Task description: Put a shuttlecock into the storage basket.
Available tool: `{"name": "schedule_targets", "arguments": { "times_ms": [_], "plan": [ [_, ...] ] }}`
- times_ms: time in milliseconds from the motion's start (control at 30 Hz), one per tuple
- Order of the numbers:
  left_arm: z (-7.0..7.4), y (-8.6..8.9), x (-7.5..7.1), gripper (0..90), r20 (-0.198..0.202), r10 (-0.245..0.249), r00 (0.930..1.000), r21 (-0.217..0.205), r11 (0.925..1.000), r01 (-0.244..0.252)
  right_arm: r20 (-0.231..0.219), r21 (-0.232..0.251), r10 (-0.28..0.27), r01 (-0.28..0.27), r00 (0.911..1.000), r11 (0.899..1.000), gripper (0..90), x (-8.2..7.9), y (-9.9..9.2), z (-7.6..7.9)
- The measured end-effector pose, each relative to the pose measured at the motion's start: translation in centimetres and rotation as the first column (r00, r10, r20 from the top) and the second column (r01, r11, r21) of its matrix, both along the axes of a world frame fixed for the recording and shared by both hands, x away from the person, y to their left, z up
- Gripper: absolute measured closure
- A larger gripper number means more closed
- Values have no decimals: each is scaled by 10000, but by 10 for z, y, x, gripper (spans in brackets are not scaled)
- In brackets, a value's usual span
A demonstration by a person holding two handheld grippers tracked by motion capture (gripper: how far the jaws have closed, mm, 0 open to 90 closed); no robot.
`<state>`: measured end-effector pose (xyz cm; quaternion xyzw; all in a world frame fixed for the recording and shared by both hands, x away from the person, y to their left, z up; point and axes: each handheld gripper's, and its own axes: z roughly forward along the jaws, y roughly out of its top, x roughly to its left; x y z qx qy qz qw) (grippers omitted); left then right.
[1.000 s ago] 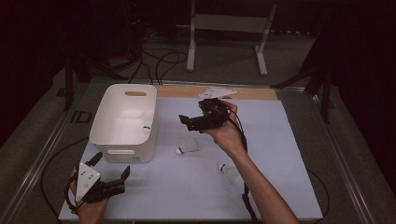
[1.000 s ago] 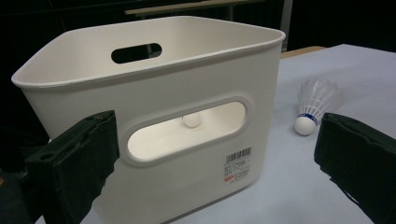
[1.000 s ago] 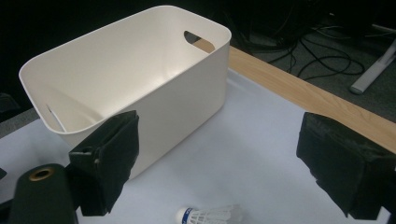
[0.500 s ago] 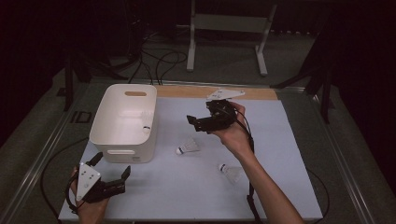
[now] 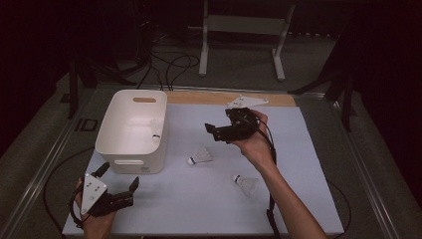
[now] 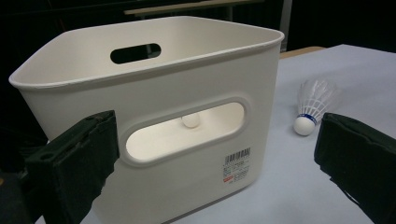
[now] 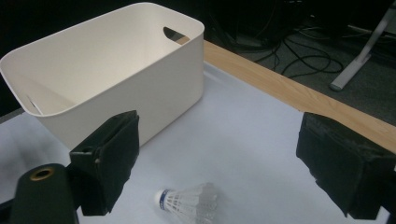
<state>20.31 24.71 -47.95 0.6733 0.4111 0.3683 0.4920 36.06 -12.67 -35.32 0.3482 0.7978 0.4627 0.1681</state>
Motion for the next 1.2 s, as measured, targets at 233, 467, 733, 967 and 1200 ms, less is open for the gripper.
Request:
{"name": "schedule_targets", "arguments": {
  "times_ms": [233, 467, 733, 967, 1200],
  "plan": [
    [0, 0, 0, 5, 5, 15, 10000, -18, 10000, -15, -36, 7, -128, 128, 9999, 9999, 134, -1, -8, -4],
    [0, 0, 0, 5, 4, 10, 10000, -4, 10000, -10, -58, -49, -170, 170, 9998, 9998, 133, -2, -14, -8],
    [0, 0, 0, 5, -6, 7, 10000, -14, 10000, -7, -75, -143, -281, 280, 9996, 9995, 124, -5, -23, -13],
    [0, -1, 0, 5, -9, -4, 10000, -7, 10000, 4, -120, -140, -402, 400, 9991, 9991, 123, -7, -31, -16],
    [0, -1, 0, 6, -19, -4, 10000, -19, 10000, 4, -174, -140, -476, 474, 9987, 9988, 107, -9, -38, -19]
  ]
}}
